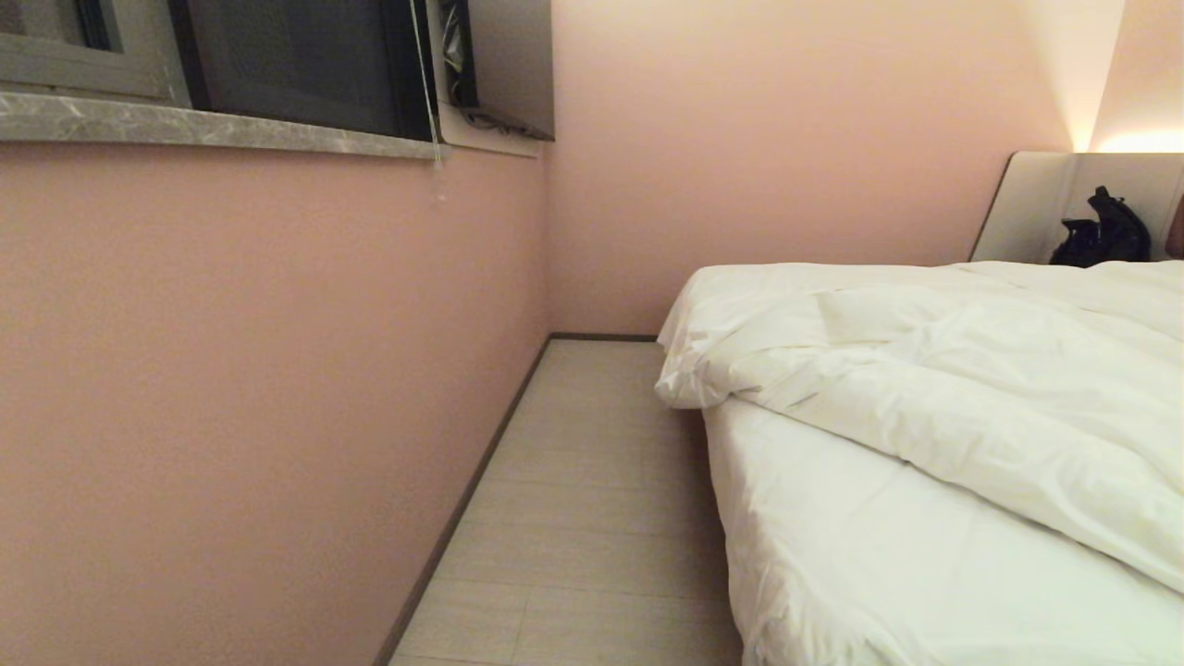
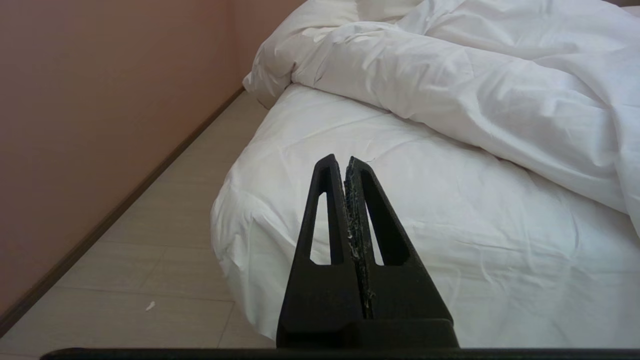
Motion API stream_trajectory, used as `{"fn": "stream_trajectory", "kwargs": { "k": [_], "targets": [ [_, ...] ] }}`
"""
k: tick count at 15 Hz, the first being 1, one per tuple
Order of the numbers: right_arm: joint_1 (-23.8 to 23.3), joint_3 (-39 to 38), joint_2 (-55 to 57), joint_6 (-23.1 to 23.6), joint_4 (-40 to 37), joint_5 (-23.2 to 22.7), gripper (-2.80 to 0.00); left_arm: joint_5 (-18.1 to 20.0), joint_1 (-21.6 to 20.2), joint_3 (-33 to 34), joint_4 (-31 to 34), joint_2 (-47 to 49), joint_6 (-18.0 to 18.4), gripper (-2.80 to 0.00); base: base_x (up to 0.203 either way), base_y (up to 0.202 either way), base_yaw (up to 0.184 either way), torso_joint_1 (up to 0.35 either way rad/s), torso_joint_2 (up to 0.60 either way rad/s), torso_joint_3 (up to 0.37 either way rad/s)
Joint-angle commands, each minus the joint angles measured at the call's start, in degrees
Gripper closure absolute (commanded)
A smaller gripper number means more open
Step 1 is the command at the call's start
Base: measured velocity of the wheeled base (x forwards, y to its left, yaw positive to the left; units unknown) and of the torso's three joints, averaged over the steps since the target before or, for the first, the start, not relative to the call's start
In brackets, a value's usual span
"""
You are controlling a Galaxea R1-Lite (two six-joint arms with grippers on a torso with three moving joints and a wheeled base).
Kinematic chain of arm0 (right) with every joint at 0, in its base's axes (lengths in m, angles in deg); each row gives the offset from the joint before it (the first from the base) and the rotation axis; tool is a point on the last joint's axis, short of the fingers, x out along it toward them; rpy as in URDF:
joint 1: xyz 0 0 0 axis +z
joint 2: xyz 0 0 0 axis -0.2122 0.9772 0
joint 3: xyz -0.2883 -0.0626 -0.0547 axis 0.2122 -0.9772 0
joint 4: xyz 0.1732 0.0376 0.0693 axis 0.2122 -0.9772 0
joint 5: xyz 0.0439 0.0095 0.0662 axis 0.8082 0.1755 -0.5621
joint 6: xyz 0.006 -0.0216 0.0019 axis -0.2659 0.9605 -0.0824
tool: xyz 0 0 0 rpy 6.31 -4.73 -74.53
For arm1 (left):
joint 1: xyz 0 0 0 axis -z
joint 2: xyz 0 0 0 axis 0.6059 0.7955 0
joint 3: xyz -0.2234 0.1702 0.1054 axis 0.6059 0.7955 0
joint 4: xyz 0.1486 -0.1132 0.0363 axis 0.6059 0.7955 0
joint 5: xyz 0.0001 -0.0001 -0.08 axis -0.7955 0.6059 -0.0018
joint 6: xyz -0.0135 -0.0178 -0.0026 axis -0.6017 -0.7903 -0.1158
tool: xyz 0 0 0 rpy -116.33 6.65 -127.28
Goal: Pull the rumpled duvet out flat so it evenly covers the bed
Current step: Hold the folded corner of the quilt
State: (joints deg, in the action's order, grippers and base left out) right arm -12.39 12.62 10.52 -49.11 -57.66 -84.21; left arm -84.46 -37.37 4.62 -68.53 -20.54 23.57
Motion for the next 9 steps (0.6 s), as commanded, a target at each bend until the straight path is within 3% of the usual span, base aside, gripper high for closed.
{"fn": "stream_trajectory", "kwargs": {
  "k": [1, 4, 9],
  "targets": [
    [0.0, 0.0, 0.0, 0.0, 0.0, 0.0, 0.00, 0.0, 0.0, 0.0, 0.0, 0.1, 0.0, 0.00, 0.000, 0.000, 0.000, 0.000, 0.00, 0.000],
    [0.0, 0.0, 0.0, 0.1, 0.0, -0.1, 0.00, 0.0, 0.0, 0.0, 0.0, 0.1, 0.0, 0.00, 0.000, 0.000, 0.000, 0.000, 0.00, 0.000],
    [0.0, 0.0, 0.0, 0.1, 0.0, -0.1, 0.00, 0.0, 0.0, 0.0, 0.0, 0.0, 0.0, 0.00, -0.183, 0.000, -0.002, 0.003, 0.00, 0.001]
  ]
}}
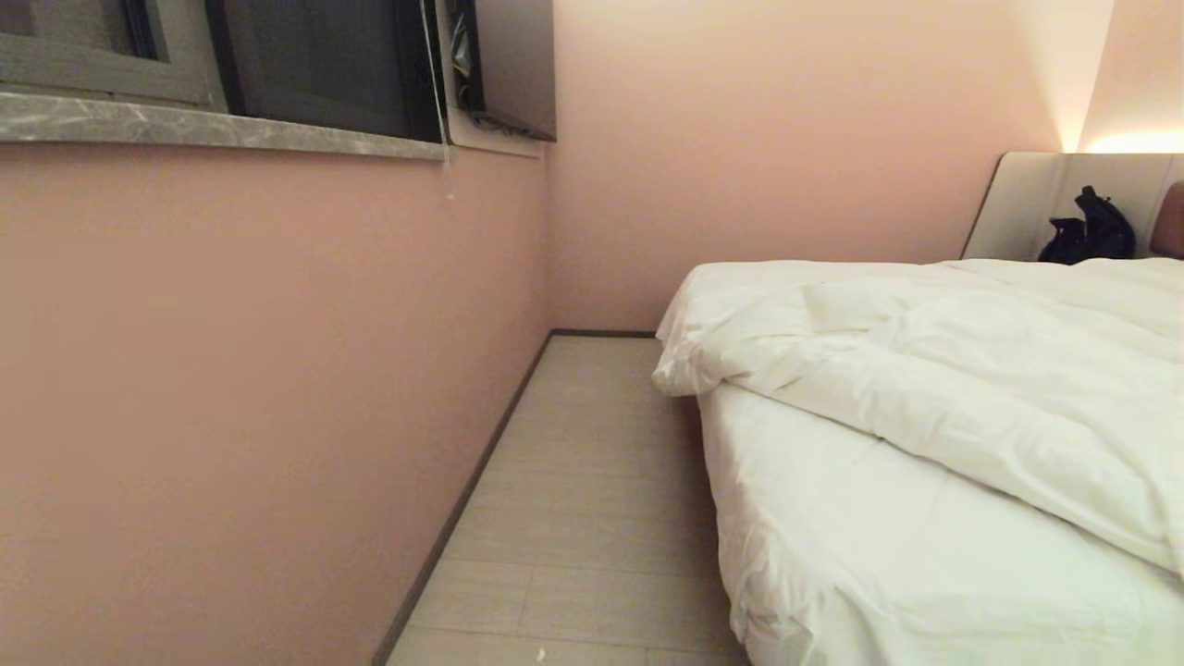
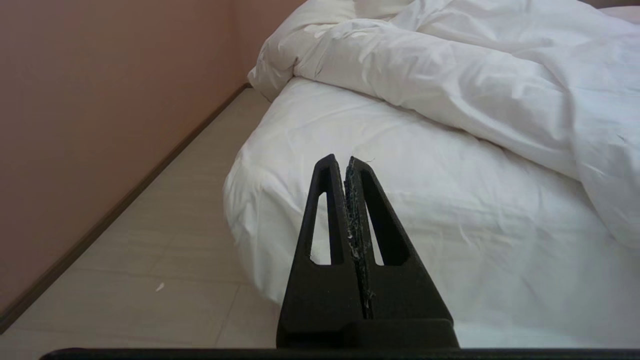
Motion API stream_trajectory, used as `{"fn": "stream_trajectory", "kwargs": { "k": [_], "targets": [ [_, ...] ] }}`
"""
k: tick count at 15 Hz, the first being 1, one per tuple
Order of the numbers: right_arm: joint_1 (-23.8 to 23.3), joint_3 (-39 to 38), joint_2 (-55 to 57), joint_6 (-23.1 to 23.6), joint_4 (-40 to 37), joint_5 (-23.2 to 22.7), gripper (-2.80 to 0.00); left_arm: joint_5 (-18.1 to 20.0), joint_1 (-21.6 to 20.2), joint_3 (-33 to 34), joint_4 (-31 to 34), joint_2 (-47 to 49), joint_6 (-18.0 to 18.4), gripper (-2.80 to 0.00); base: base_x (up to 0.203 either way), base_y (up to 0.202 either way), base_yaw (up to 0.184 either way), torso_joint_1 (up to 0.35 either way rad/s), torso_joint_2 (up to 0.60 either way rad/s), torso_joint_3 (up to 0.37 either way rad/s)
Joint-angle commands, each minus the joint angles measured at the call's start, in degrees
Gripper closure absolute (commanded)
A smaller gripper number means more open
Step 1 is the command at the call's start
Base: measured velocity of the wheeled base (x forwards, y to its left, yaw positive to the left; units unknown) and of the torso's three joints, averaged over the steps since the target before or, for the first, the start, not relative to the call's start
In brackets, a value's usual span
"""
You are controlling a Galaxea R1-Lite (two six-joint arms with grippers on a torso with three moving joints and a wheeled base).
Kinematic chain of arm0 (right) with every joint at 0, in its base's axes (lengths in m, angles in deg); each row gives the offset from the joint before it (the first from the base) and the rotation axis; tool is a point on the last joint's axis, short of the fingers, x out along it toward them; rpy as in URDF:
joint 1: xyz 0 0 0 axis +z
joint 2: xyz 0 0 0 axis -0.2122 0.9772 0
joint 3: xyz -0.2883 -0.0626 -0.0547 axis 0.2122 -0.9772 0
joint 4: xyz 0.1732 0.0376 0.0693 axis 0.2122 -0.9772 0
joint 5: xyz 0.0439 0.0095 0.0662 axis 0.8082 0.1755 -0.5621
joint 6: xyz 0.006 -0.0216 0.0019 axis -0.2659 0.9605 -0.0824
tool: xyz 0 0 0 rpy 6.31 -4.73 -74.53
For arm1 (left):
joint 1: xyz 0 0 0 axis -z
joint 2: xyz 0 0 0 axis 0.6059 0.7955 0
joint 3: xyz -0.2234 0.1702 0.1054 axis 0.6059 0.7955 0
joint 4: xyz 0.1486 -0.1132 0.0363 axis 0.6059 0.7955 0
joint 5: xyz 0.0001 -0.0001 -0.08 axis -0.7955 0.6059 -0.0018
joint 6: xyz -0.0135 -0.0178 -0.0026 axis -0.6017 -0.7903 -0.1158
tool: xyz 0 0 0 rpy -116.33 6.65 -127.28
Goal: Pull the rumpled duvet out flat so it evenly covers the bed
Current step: Hold the folded corner of the quilt
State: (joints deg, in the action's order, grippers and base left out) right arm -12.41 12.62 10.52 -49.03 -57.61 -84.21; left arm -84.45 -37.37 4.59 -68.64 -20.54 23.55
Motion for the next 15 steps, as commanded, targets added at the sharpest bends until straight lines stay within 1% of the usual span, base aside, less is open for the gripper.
{"fn": "stream_trajectory", "kwargs": {
  "k": [1, 3, 9, 12, 15],
  "targets": [
    [0.0, 0.0, 0.0, 0.0, 0.0, -0.1, 0.00, 0.0, 0.0, 0.0, 0.1, 0.0, 0.0, 0.00, -0.197, 0.000, 0.003, 0.005, 0.00, 0.004],
    [0.0, 0.0, 0.0, 0.0, 0.0, -0.1, 0.00, 0.0, 0.0, 0.0, 0.1, 0.0, 0.0, 0.00, -0.132, 0.000, 0.001, 0.000, 0.00, 0.003],
    [0.0, 0.0, 0.0, 0.0, 0.0, 0.0, 0.00, 0.0, 0.0, 0.0, 0.2, 0.1, 0.1, 0.00, 0.000, 0.000, 0.000, 0.000, 0.00, 0.000],
    [0.0, 0.0, 0.0, 0.3, 0.0, 0.0, 0.00, 0.0, 0.0, 0.0, 0.2, 0.1, 0.0, 0.00, -0.087, -0.119, 0.004, 0.005, 0.00, 0.001],
    [0.0, 0.0, 0.0, 0.4, 0.0, 0.0, 0.00, 0.0, 0.0, 0.0, 0.2, 0.1, 0.0, 0.00, -0.010, -0.126, 0.001, 0.000, 0.00, 0.005]
  ]
}}
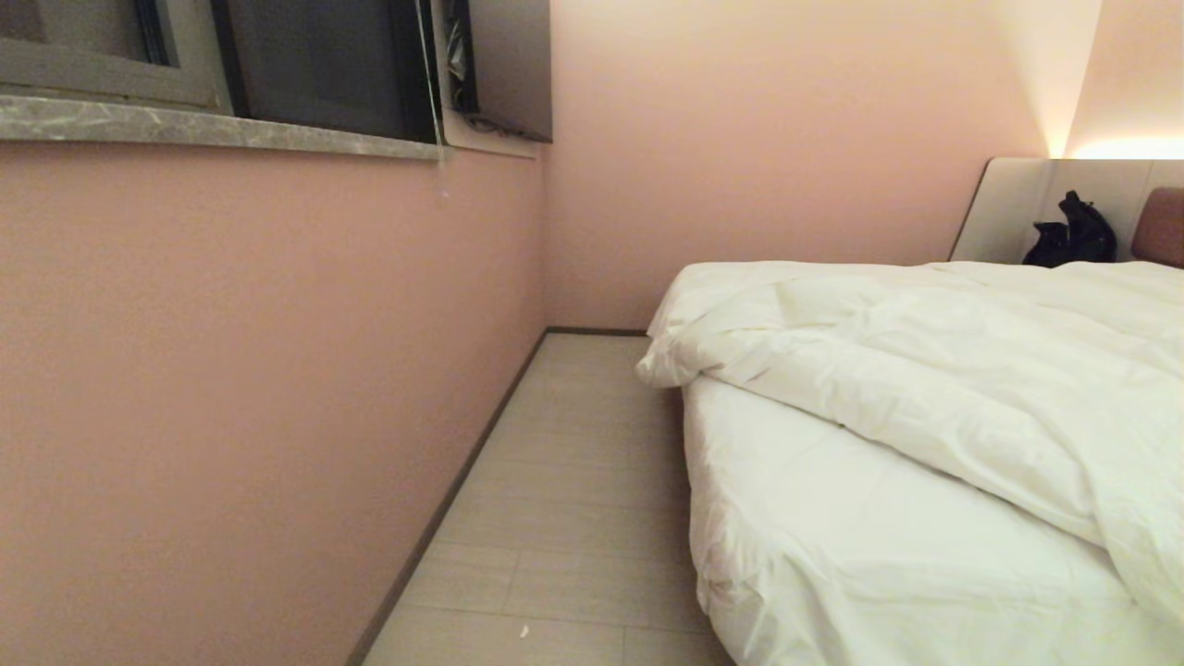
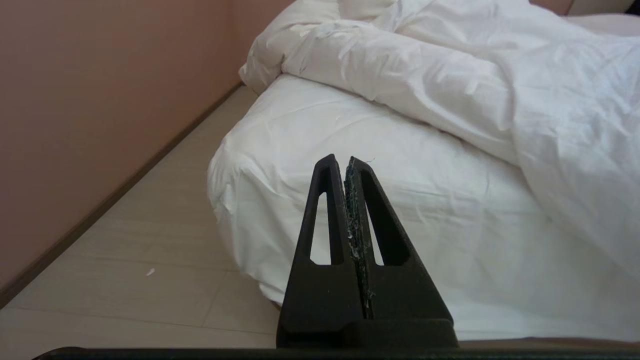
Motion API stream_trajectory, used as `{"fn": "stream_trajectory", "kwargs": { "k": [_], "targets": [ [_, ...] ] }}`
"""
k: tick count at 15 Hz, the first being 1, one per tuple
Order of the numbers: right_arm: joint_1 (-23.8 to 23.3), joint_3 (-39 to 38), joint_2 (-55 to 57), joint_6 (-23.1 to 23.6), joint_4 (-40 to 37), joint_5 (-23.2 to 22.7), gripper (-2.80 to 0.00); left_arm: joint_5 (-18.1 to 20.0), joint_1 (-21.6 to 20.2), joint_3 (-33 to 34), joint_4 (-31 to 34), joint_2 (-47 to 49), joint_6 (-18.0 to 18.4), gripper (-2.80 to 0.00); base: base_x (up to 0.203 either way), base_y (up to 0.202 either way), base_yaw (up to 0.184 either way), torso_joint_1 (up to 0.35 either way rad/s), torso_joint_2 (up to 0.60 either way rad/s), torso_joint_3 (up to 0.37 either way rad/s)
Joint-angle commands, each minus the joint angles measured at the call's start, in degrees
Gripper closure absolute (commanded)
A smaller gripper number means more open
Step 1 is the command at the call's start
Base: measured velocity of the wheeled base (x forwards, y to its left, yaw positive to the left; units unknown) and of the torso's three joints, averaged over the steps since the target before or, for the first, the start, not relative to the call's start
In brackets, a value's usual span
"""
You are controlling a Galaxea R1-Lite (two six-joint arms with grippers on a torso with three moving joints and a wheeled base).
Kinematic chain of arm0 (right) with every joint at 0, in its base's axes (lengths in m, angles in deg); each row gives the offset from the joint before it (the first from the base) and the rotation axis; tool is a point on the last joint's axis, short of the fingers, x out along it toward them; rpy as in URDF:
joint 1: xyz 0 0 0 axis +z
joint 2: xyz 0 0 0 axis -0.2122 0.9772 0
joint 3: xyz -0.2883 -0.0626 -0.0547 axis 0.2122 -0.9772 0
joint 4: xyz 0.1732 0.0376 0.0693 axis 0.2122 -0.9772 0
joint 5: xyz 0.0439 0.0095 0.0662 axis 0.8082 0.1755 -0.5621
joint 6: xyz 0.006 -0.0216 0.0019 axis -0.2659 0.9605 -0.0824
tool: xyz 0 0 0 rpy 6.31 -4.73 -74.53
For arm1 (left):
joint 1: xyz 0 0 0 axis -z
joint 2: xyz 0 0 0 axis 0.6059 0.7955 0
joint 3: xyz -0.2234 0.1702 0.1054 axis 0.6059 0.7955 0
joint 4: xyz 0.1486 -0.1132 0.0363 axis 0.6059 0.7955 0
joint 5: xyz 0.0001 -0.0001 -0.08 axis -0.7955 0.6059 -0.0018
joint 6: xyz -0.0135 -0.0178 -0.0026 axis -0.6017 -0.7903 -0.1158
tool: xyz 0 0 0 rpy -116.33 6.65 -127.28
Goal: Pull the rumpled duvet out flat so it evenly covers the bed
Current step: Hold the folded corner of the quilt
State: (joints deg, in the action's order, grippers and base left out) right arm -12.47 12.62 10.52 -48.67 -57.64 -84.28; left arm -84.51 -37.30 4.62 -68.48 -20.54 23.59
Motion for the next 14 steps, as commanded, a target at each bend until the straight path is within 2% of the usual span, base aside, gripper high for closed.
{"fn": "stream_trajectory", "kwargs": {
  "k": [1, 14],
  "targets": [
    [0.0, 0.0, 0.1, 0.0, 0.0, 0.1, 0.00, 0.0, -0.1, 0.0, 0.0, 0.1, -0.1, 0.00, -0.001, -0.172, -0.005, 0.002, 0.00, -0.002],
    [0.0, 0.0, 0.0, 0.0, 0.0, 0.1, 0.00, 0.0, -0.1, 0.0, 0.0, 0.1, -0.1, 0.00, 0.000, -0.193, 0.001, 0.003, 0.00, 0.000]
  ]
}}
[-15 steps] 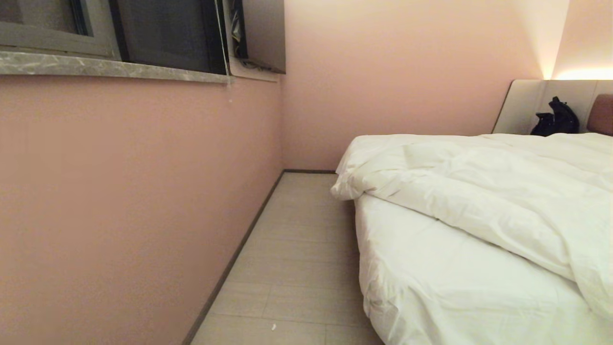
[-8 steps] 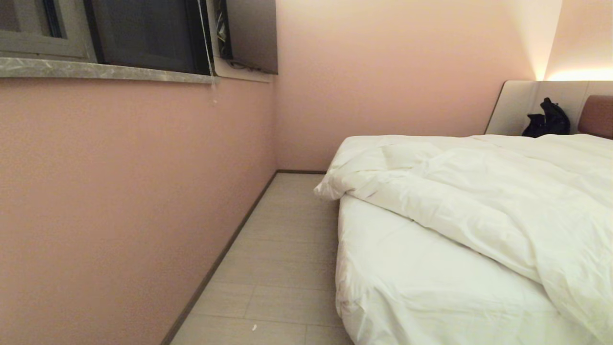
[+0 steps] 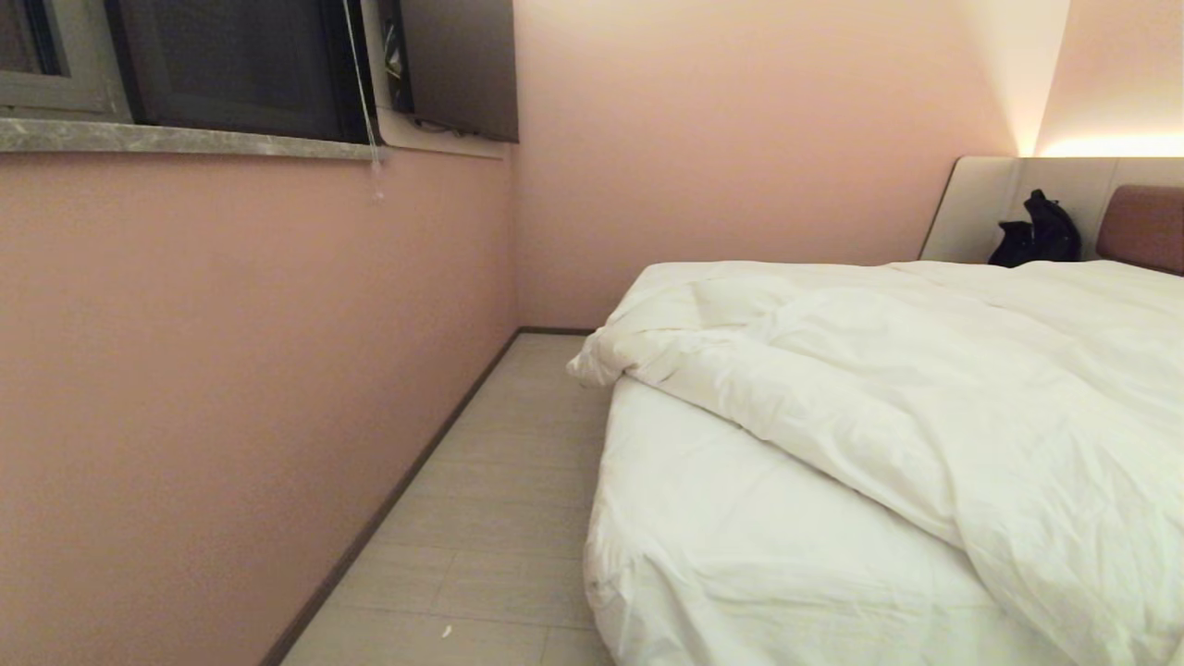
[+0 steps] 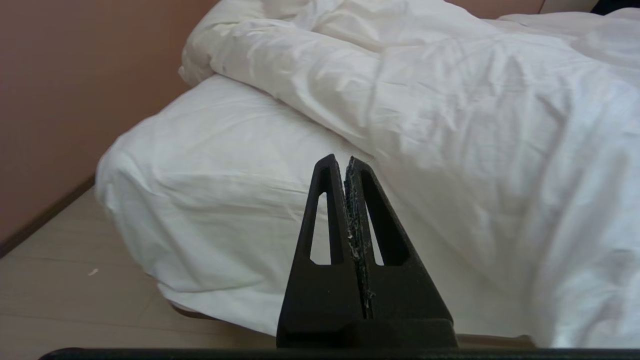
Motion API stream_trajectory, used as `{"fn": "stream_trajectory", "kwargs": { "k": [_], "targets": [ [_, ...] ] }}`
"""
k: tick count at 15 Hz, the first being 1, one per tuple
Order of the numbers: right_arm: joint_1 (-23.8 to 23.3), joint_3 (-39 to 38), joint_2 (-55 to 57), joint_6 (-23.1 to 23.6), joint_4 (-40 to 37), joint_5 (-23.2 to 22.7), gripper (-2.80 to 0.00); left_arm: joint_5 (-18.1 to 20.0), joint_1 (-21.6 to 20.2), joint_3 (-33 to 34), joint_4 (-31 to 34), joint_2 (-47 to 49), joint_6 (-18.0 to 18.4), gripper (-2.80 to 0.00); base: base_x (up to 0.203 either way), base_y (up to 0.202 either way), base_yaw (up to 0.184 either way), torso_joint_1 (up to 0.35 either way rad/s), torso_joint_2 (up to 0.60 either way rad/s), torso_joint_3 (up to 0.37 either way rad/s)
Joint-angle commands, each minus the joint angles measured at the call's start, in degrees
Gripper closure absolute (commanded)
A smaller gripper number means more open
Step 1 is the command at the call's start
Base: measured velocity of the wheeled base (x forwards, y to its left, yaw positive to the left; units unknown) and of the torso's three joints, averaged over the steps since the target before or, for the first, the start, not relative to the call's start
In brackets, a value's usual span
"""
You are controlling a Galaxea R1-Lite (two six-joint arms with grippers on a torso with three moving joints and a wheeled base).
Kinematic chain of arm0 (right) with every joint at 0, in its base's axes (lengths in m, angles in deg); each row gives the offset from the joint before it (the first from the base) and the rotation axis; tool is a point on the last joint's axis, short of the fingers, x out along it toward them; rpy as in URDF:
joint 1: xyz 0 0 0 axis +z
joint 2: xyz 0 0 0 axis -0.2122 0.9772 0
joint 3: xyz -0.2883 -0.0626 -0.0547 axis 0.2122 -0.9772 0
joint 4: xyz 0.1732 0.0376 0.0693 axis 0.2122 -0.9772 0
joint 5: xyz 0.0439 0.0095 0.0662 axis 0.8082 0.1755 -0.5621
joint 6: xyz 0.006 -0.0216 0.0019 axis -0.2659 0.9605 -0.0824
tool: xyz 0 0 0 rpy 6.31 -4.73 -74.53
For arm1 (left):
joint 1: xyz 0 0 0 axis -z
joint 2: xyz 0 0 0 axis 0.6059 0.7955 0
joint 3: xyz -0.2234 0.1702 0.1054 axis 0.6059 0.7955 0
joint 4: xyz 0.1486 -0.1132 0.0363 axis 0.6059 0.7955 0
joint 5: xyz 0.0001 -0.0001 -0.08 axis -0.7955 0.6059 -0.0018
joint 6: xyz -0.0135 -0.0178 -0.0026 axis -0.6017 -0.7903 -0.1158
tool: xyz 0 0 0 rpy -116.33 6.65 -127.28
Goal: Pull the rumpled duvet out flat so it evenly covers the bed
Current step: Hold the folded corner of the quilt
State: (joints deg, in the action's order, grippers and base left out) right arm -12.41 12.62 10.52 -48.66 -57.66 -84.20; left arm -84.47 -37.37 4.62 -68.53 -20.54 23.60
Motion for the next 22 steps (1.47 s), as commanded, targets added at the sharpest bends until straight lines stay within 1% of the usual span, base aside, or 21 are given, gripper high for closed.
{"fn": "stream_trajectory", "kwargs": {
  "k": [1, 22],
  "targets": [
    [0.0, 0.0, 0.1, 0.1, 0.0, 0.0, 0.00, 0.0, 0.0, 0.0, 0.0, 0.1, -0.1, 0.00, 0.000, -0.194, -0.002, 0.000, 0.01, 0.002],
    [0.0, 0.0, 0.0, 0.0, 0.0, 0.0, 0.00, 0.0, 0.0, 0.0, 0.0, 0.1, 0.0, 0.00, 0.000, -0.193, 0.000, 0.003, 0.00, 0.001]
  ]
}}
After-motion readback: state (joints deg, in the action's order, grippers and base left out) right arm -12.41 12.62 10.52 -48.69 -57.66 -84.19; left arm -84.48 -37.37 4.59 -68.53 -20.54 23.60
